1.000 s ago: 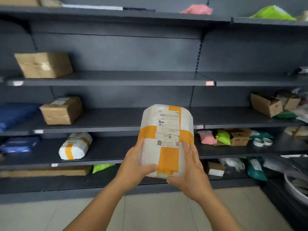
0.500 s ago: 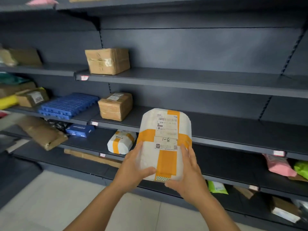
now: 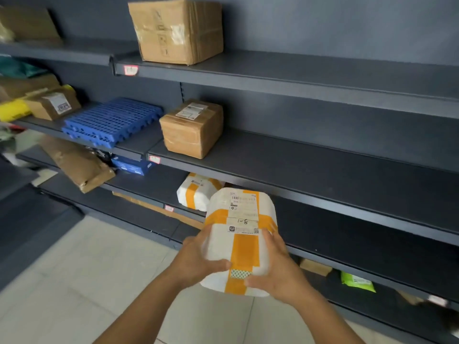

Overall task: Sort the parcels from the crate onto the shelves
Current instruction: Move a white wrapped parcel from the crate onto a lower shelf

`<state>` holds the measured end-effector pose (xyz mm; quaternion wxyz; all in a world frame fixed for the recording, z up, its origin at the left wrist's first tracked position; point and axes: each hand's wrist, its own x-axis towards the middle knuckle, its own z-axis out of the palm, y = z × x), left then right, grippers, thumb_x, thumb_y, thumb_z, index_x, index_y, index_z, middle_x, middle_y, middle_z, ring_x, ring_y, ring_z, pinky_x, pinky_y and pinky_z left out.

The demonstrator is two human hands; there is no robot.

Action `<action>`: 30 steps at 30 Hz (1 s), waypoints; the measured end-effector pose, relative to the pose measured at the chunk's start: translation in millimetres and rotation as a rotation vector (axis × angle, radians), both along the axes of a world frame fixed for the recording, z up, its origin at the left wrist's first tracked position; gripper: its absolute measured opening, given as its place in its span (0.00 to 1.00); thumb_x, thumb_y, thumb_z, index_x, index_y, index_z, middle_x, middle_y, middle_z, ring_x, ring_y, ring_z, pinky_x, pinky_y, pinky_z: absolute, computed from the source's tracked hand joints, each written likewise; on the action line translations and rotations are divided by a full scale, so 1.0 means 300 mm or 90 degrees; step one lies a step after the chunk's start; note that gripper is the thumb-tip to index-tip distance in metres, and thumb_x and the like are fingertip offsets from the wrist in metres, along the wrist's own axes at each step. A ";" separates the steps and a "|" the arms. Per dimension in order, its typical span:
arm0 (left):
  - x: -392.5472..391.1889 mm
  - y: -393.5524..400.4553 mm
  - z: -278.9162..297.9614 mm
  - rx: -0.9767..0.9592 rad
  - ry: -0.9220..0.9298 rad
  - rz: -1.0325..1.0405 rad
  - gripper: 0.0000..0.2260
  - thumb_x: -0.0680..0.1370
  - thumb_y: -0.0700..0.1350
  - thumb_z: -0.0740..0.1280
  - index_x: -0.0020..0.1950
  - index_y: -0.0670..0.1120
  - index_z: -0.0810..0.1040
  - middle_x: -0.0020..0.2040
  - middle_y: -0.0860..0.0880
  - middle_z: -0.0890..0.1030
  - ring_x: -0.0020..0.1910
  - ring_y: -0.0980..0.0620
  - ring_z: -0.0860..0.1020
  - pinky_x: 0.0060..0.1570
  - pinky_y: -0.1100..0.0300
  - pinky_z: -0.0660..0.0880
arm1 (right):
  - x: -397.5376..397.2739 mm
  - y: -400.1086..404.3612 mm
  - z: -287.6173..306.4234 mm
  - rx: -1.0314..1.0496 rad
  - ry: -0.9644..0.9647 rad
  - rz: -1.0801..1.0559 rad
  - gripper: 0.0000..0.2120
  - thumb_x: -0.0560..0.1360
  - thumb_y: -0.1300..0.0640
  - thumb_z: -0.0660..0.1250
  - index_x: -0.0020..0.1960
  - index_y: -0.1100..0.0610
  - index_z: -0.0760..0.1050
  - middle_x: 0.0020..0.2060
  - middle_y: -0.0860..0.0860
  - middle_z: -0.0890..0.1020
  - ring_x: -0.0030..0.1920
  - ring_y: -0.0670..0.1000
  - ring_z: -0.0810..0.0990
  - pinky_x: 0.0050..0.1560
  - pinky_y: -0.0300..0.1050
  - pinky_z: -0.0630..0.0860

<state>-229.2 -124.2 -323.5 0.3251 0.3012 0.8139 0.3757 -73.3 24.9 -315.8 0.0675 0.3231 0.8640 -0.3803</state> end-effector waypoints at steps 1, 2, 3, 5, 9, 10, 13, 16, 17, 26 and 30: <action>-0.029 0.005 -0.029 -0.025 0.001 -0.005 0.40 0.67 0.56 0.77 0.70 0.68 0.56 0.63 0.54 0.66 0.60 0.52 0.68 0.62 0.53 0.71 | -0.032 0.004 -0.033 -0.009 -0.014 -0.001 0.56 0.67 0.43 0.75 0.76 0.43 0.34 0.75 0.39 0.40 0.74 0.50 0.58 0.68 0.51 0.68; -0.061 0.014 -0.060 -0.045 -0.004 -0.008 0.41 0.67 0.54 0.77 0.72 0.66 0.56 0.63 0.52 0.63 0.59 0.52 0.66 0.61 0.55 0.70 | -0.066 0.011 -0.068 -0.012 -0.025 -0.002 0.55 0.67 0.42 0.74 0.76 0.43 0.35 0.75 0.40 0.42 0.73 0.51 0.59 0.68 0.51 0.69; -0.095 0.029 -0.090 -0.060 -0.001 -0.015 0.41 0.68 0.53 0.77 0.73 0.63 0.55 0.62 0.51 0.62 0.58 0.52 0.64 0.60 0.56 0.69 | -0.101 0.021 -0.105 -0.013 -0.037 -0.005 0.55 0.67 0.41 0.74 0.76 0.43 0.36 0.76 0.41 0.44 0.73 0.51 0.60 0.67 0.52 0.69; -0.168 0.068 -0.152 -0.094 0.001 -0.025 0.42 0.68 0.53 0.76 0.75 0.61 0.55 0.64 0.50 0.61 0.60 0.50 0.65 0.59 0.57 0.69 | -0.172 0.047 -0.176 -0.018 -0.057 -0.012 0.54 0.67 0.40 0.74 0.77 0.44 0.37 0.76 0.42 0.46 0.74 0.52 0.60 0.67 0.53 0.69; -0.340 0.163 -0.333 -0.136 -0.023 -0.063 0.43 0.65 0.59 0.76 0.74 0.62 0.56 0.67 0.53 0.64 0.67 0.47 0.67 0.60 0.56 0.70 | -0.318 0.109 -0.314 -0.048 -0.072 -0.043 0.51 0.70 0.42 0.73 0.77 0.45 0.40 0.76 0.44 0.50 0.74 0.53 0.59 0.69 0.54 0.67; -0.383 0.189 -0.377 -0.136 -0.033 -0.068 0.43 0.63 0.61 0.76 0.73 0.62 0.57 0.66 0.54 0.65 0.67 0.47 0.68 0.61 0.55 0.70 | -0.355 0.127 -0.345 -0.054 -0.072 -0.052 0.50 0.70 0.43 0.73 0.77 0.46 0.40 0.76 0.45 0.50 0.74 0.54 0.59 0.68 0.54 0.67; -0.505 0.271 -0.486 -0.141 -0.029 -0.076 0.44 0.63 0.60 0.76 0.73 0.59 0.58 0.66 0.53 0.65 0.68 0.47 0.67 0.64 0.54 0.69 | -0.469 0.192 -0.446 -0.062 -0.061 -0.077 0.49 0.71 0.45 0.73 0.77 0.46 0.41 0.76 0.46 0.50 0.74 0.54 0.60 0.68 0.54 0.68; -0.612 0.360 -0.591 -0.132 -0.033 -0.081 0.43 0.68 0.52 0.77 0.77 0.55 0.55 0.69 0.51 0.62 0.70 0.47 0.65 0.62 0.59 0.67 | -0.574 0.274 -0.552 -0.034 -0.047 -0.090 0.48 0.71 0.44 0.73 0.77 0.46 0.42 0.76 0.46 0.52 0.74 0.54 0.60 0.66 0.53 0.70; -0.637 0.390 -0.622 -0.131 -0.031 -0.088 0.44 0.69 0.51 0.77 0.77 0.55 0.54 0.70 0.51 0.62 0.71 0.48 0.65 0.60 0.61 0.66 | -0.604 0.304 -0.588 -0.022 -0.046 -0.095 0.48 0.70 0.43 0.73 0.77 0.46 0.43 0.76 0.46 0.53 0.74 0.54 0.61 0.65 0.52 0.70; -0.793 0.656 -0.855 -0.099 0.078 -0.121 0.45 0.72 0.49 0.74 0.79 0.53 0.47 0.74 0.51 0.62 0.70 0.50 0.66 0.65 0.59 0.66 | -0.770 0.524 -0.859 0.072 0.034 -0.152 0.47 0.69 0.45 0.75 0.77 0.45 0.48 0.75 0.46 0.54 0.71 0.54 0.65 0.60 0.50 0.76; -0.838 0.756 -0.901 -0.111 0.142 -0.140 0.44 0.74 0.50 0.72 0.79 0.53 0.46 0.74 0.49 0.63 0.70 0.48 0.68 0.65 0.57 0.68 | -0.811 0.614 -0.920 0.078 0.073 -0.171 0.45 0.70 0.50 0.75 0.77 0.45 0.50 0.75 0.46 0.55 0.72 0.55 0.64 0.59 0.50 0.74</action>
